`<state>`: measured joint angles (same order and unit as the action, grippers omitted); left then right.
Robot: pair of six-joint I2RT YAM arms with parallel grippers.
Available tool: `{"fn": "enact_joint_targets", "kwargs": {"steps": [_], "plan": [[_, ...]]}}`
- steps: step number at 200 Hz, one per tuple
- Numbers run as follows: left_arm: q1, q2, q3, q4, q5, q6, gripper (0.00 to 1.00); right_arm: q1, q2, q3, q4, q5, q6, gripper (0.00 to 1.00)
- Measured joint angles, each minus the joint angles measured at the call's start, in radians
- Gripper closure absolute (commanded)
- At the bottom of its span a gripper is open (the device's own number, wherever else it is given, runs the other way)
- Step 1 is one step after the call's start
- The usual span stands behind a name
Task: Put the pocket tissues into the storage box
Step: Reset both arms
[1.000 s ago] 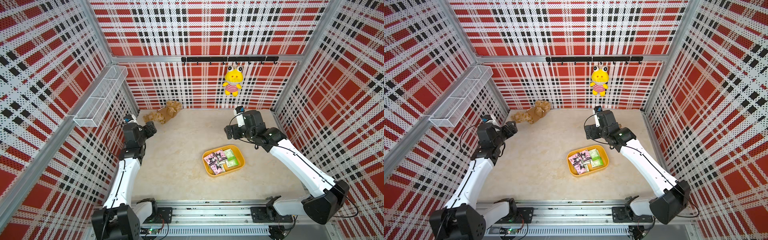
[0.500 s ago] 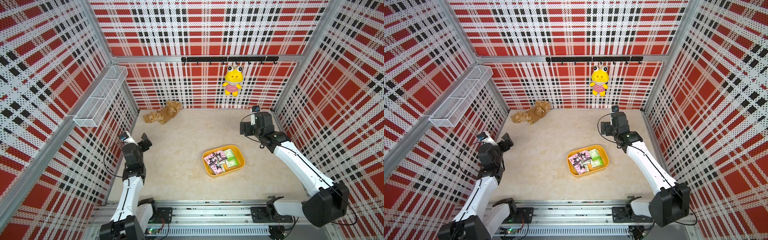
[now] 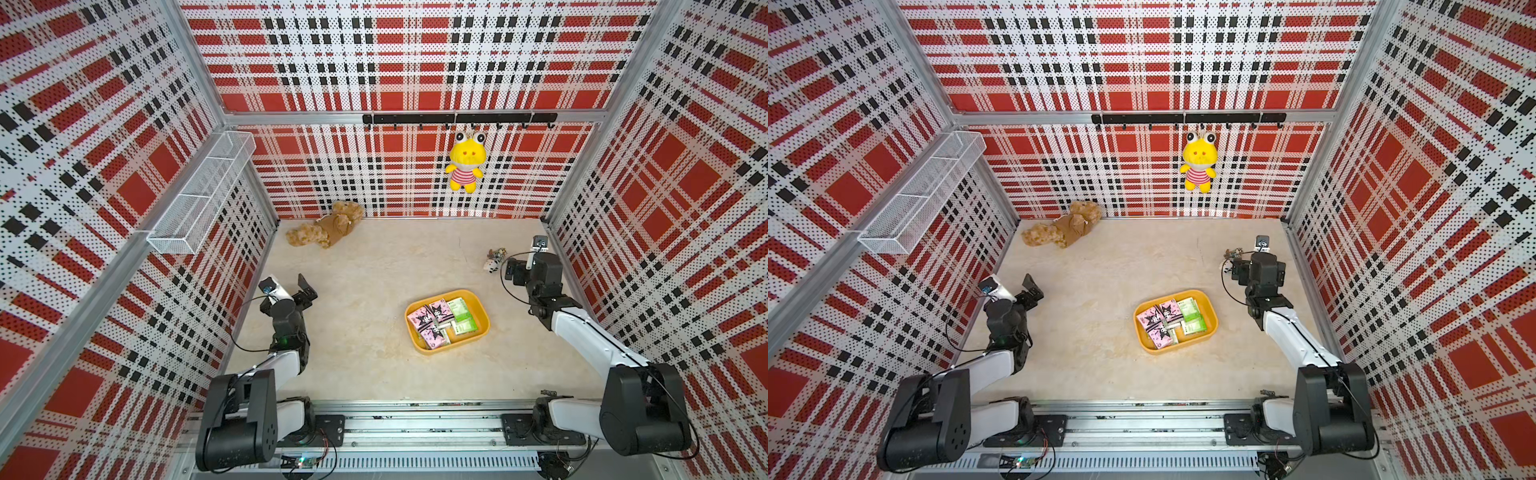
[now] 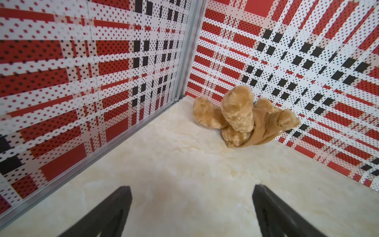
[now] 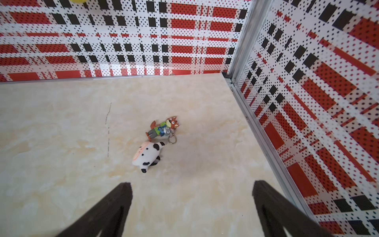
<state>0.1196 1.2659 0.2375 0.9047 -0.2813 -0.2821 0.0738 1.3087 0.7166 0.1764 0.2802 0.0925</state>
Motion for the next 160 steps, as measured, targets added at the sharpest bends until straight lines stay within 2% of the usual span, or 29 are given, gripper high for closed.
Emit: {"fn": "enact_joint_targets", "kwargs": {"steps": [50, 103, 126, 160], "plan": [[-0.011, 0.135, -0.002, 0.172, 0.008, 0.047, 0.01, 0.002, 0.151, -0.220, 0.330, -0.041, -0.026, 0.00], [-0.070, 0.196, -0.010, 0.297, 0.046, 0.127, 0.01, 0.002, 0.195, -0.338, 0.636, -0.098, -0.059, 0.00], [-0.096, 0.256, -0.034, 0.408, 0.061, 0.161, 0.01, -0.001, 0.211, -0.397, 0.775, -0.116, -0.059, 0.00], [-0.107, 0.295, -0.042, 0.435, 0.069, 0.186, 0.01, -0.013, 0.231, -0.414, 0.828, -0.142, -0.058, 0.00]]}}
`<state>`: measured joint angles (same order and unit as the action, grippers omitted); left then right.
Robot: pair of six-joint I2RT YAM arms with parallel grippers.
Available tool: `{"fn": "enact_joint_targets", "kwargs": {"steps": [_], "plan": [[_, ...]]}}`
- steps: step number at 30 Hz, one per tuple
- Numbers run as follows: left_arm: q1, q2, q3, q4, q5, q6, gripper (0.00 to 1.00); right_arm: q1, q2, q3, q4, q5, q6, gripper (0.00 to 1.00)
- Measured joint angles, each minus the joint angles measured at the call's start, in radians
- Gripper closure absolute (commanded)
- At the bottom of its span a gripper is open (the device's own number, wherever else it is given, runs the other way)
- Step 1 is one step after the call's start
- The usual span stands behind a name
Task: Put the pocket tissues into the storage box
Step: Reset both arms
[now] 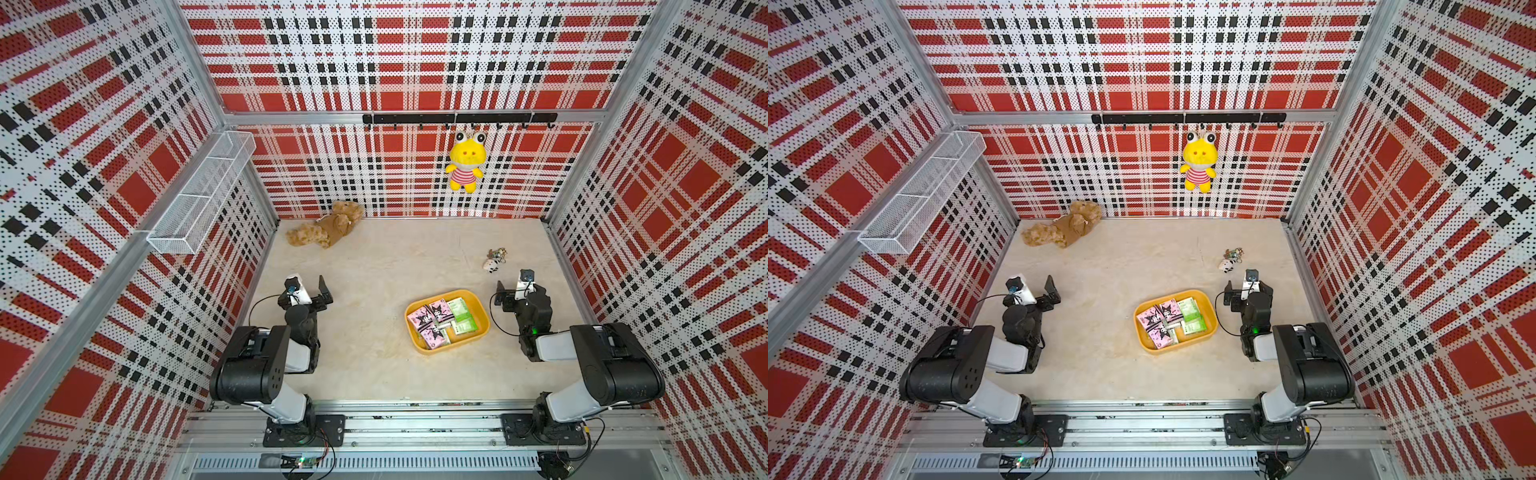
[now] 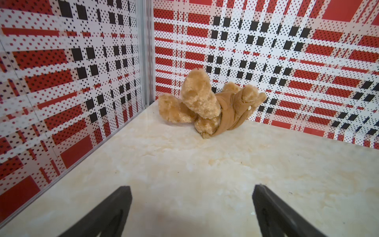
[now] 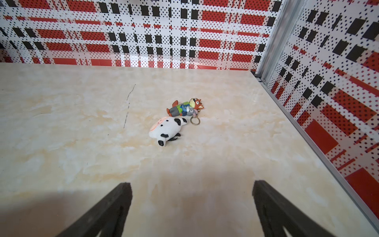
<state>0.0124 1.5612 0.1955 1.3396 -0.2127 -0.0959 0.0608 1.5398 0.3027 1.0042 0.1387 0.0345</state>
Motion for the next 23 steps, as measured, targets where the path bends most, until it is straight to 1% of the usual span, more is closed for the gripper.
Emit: {"fn": "enact_joint_targets", "kwargs": {"steps": [5, 9, 12, 19, 23], "plan": [[-0.013, 0.000, 0.001, 0.010, -0.010, 0.016, 0.01, -0.004, 0.000, 0.000, 0.021, -0.014, 0.001, 0.00], [-0.054, 0.000, 0.005, 0.011, -0.051, 0.042, 0.01, -0.006, 0.000, 0.000, 0.026, -0.024, 0.003, 0.00], [-0.065, 0.000, 0.005, 0.011, -0.067, 0.053, 0.01, -0.006, 0.000, 0.000, 0.026, -0.029, 0.003, 0.00], [-0.066, 0.000, 0.005, 0.011, -0.084, 0.060, 0.01, -0.007, 0.000, 0.000, 0.026, -0.031, 0.004, 0.00], [-0.049, 0.002, 0.009, 0.011, -0.058, 0.059, 0.01, -0.007, 0.000, 0.000, 0.026, -0.031, 0.004, 0.00]]}}
